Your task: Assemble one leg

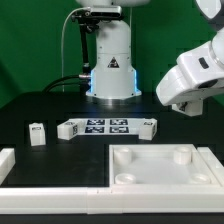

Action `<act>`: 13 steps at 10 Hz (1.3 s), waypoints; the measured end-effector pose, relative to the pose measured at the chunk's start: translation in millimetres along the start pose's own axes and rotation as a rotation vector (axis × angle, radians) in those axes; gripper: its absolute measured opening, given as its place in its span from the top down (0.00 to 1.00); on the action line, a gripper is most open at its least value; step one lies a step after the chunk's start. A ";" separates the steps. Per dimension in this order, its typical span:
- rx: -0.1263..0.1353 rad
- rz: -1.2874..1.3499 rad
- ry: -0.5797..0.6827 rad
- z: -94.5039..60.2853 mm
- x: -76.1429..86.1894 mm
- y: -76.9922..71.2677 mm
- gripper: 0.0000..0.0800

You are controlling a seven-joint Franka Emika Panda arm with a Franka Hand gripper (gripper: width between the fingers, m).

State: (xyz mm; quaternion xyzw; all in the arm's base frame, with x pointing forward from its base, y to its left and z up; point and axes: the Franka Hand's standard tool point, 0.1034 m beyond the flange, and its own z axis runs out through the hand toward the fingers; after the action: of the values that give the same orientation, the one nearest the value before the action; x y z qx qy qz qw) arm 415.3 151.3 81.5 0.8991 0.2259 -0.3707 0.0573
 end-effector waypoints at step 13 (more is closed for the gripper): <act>-0.252 -0.116 1.117 -58.0 12.8 116.6 0.64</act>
Offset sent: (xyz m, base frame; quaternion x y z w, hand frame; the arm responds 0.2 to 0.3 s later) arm 0.0265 -0.0385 0.0184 -0.0132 0.1314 -0.0606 0.9894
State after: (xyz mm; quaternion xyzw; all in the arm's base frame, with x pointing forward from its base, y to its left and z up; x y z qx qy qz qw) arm 512.8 67.8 106.7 0.9308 0.3135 0.1876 0.0157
